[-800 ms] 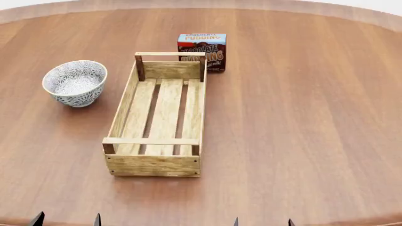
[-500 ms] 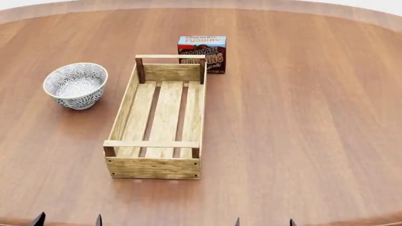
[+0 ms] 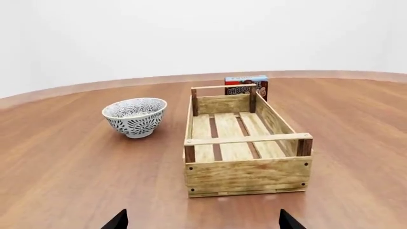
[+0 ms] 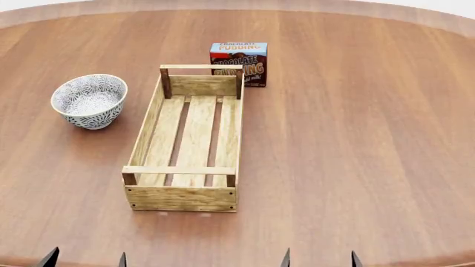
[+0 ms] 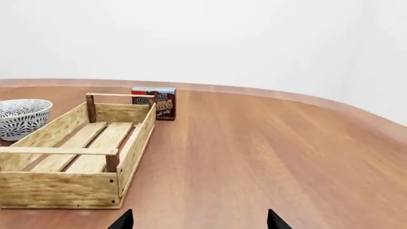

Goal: Pick up the bowl on the left and put it in the tray.

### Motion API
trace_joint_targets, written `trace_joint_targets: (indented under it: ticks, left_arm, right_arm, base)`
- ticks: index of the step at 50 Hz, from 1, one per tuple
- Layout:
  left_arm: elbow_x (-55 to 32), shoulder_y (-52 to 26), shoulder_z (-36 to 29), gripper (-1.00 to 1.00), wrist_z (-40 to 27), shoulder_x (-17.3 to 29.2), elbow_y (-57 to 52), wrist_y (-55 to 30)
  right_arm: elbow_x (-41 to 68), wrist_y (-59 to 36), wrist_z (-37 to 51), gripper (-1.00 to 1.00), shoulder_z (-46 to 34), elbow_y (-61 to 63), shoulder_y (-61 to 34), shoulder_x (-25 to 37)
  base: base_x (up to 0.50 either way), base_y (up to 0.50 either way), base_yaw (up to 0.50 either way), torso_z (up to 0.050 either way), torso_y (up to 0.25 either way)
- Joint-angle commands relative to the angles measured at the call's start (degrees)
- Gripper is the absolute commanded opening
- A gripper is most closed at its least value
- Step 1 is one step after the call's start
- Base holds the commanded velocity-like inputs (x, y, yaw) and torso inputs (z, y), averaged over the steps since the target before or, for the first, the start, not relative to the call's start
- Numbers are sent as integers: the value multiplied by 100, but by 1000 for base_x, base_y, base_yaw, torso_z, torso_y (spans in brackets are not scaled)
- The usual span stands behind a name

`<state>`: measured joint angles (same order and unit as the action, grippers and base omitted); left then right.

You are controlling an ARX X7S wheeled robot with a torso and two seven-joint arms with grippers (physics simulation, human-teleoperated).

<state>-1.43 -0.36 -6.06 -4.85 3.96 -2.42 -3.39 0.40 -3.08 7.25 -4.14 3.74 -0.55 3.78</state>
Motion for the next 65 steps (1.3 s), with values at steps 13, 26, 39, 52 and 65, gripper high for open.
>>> trace_joint_targets:
  ticks: [13, 26, 39, 52, 65]
  left_arm:
    - [-150, 248, 6, 100, -161, 120, -1749, -676]
    - [-299, 342, -103, 100, -253, 221, -2887, -1180]
    - [-381, 349, -90, 100, -405, 374, -3643, -1511]
    - [-471, 435, 36, 100, -547, 499, -4168, -1519]
    - [-600, 414, 121, 100, -652, 585, -4516, -1675]
  right_arm:
    - [199, -899, 4, 100, -109, 2088, 133, 149]
    - [209, -1680, 156, 100, -243, 3502, 44, 286]
    - [138, -2224, 328, 100, -360, 4326, -107, 377]
    - [206, -2206, 408, 100, -408, 4399, -118, 442]
    - [289, -2209, 470, 100, -424, 4353, -122, 507]
  base:
    - [0, 0, 0, 0, 0]
    - [0, 0, 0, 0, 0]
    - [0, 0, 0, 0, 0]
    - [0, 0, 0, 0, 0]
    - [47, 0, 0, 0, 0]
